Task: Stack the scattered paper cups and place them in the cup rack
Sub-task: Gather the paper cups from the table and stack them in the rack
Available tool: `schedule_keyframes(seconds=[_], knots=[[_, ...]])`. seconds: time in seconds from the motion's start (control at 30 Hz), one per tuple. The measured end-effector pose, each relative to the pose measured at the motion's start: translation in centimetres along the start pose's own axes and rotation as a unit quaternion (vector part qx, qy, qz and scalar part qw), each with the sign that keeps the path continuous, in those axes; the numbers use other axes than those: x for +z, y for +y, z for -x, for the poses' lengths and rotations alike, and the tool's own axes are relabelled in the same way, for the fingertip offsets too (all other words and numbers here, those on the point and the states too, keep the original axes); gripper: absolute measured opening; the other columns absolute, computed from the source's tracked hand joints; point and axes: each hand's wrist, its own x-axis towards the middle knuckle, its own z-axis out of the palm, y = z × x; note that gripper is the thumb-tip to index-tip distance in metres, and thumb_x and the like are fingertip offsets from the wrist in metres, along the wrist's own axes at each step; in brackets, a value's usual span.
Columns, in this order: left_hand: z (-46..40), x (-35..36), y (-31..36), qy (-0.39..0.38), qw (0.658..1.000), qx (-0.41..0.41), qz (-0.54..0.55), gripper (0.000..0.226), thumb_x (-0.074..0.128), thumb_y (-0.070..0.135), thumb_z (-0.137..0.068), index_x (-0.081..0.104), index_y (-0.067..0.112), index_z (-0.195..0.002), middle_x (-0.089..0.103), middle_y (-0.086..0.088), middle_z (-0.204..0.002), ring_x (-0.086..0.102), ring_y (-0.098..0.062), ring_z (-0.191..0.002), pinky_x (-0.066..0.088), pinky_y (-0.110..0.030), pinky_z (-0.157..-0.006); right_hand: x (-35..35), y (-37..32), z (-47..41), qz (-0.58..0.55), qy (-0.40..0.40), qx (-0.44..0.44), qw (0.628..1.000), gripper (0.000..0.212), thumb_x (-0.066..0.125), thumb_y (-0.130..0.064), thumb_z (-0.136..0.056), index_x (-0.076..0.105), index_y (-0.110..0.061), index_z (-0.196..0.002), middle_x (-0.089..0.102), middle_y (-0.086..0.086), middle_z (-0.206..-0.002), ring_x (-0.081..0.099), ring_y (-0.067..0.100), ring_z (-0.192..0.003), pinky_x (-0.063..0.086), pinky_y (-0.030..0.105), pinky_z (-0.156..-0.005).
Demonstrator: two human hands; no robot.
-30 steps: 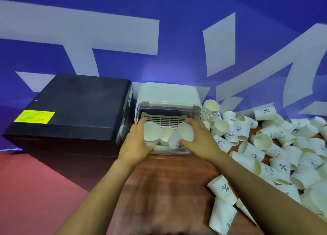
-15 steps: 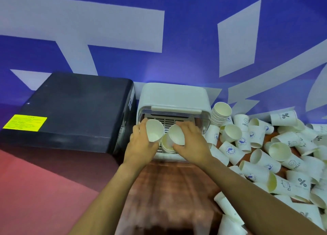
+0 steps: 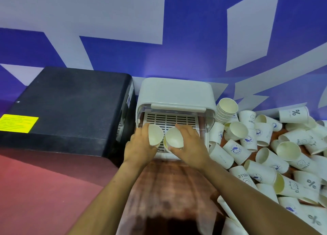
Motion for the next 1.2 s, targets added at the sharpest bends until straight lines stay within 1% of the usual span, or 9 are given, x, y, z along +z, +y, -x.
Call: schedule_keyframes(seconds=[0.17,0.4,0.57,0.77,0.87,0.93,1.03,1.1,1.2], knots=[[-0.7,0.7,-0.5,-0.019,0.999,-0.007,-0.039,0.081,0.063,0.026,-0.082,0.015,0.019,-0.147,0.030,-0.008,-0.145,0.042,-0.032,-0.125,0.046,-0.045,-0.091,0.7,0.0,0.0,-0.019,-0.005,0.022,1.000,0.080,0.069,-0.047,-0.079,0.030,-0.023,-0.145,0.033,-0.006,-0.147,0.030,0.016,-0.134,0.026,0.026,-0.108],[-1.0,1.5,-0.6,-0.052,0.996,-0.015,-0.073,0.089,0.061,0.044,-0.082,0.009,0.018,-0.150,0.011,-0.007,-0.156,0.025,-0.030,-0.138,0.038,-0.046,-0.103,1.0,0.5,0.0,0.022,-0.037,0.025,0.999,0.081,0.065,-0.052,-0.080,0.028,-0.026,-0.146,0.035,-0.008,-0.149,0.031,0.017,-0.134,0.026,0.029,-0.109],[-0.6,1.3,-0.8,-0.069,0.993,-0.014,-0.097,0.100,0.062,0.054,-0.080,0.001,0.019,-0.151,0.004,-0.008,-0.158,0.019,-0.030,-0.141,0.035,-0.045,-0.106,0.2,0.9,0.4,0.021,-0.066,0.015,0.998,0.082,0.064,-0.052,-0.080,0.023,-0.028,-0.148,0.024,-0.004,-0.156,0.023,0.017,-0.142,0.024,0.035,-0.114],[2.9,0.5,0.4,-0.007,0.997,0.076,-0.017,0.085,0.063,0.043,-0.083,0.015,0.023,-0.151,0.015,-0.006,-0.157,0.017,-0.026,-0.143,0.030,-0.041,-0.113,-2.9,2.7,4.2,0.004,-0.045,0.030,0.999,0.065,0.064,-0.039,-0.084,0.037,-0.025,-0.141,0.040,-0.003,-0.144,0.039,0.015,-0.131,0.035,0.031,-0.108],[5.4,0.8,1.3,0.015,0.991,0.134,0.018,0.072,0.063,0.038,-0.083,0.030,0.022,-0.145,0.030,-0.004,-0.149,0.032,-0.024,-0.135,0.034,-0.037,-0.107,-4.3,4.7,7.6,0.007,-0.049,0.080,0.996,0.057,0.065,-0.035,-0.084,0.044,-0.024,-0.136,0.047,0.000,-0.136,0.044,0.017,-0.125,0.039,0.034,-0.103],[7.0,1.4,2.2,-0.005,0.988,0.149,0.031,0.064,0.061,0.039,-0.085,0.035,0.024,-0.141,0.038,0.000,-0.143,0.039,-0.022,-0.129,0.040,-0.036,-0.102,-5.0,6.0,10.0,0.015,-0.055,0.121,0.991,0.052,0.065,-0.033,-0.085,0.048,-0.021,-0.133,0.048,0.003,-0.133,0.047,0.018,-0.122,0.040,0.035,-0.102],[9.0,3.0,3.4,-0.044,0.985,0.165,0.020,0.060,0.058,0.043,-0.087,0.036,0.025,-0.140,0.043,0.001,-0.138,0.044,-0.020,-0.125,0.039,-0.033,-0.097,-5.8,7.2,13.3,0.031,-0.053,0.167,0.984,0.046,0.063,-0.028,-0.087,0.050,-0.020,-0.131,0.049,0.005,-0.130,0.050,0.019,-0.116,0.040,0.030,-0.096],[10.0,4.2,4.1,-0.070,0.983,0.171,0.009,0.059,0.058,0.045,-0.087,0.037,0.024,-0.139,0.045,0.001,-0.137,0.045,-0.020,-0.124,0.040,-0.032,-0.097,-6.1,7.9,15.3,0.035,-0.046,0.193,0.980,0.044,0.062,-0.027,-0.087,0.051,-0.022,-0.129,0.051,0.004,-0.130,0.052,0.018,-0.112,0.042,0.030,-0.091],[11.3,5.9,5.0,-0.124,0.980,0.157,0.003,0.061,0.058,0.048,-0.086,0.038,0.024,-0.138,0.044,0.001,-0.140,0.045,-0.020,-0.126,0.041,-0.034,-0.101,-6.3,9.0,17.7,0.031,-0.046,0.220,0.974,0.047,0.061,-0.027,-0.087,0.048,-0.022,-0.132,0.052,0.003,-0.132,0.050,0.018,-0.116,0.041,0.029,-0.093]])
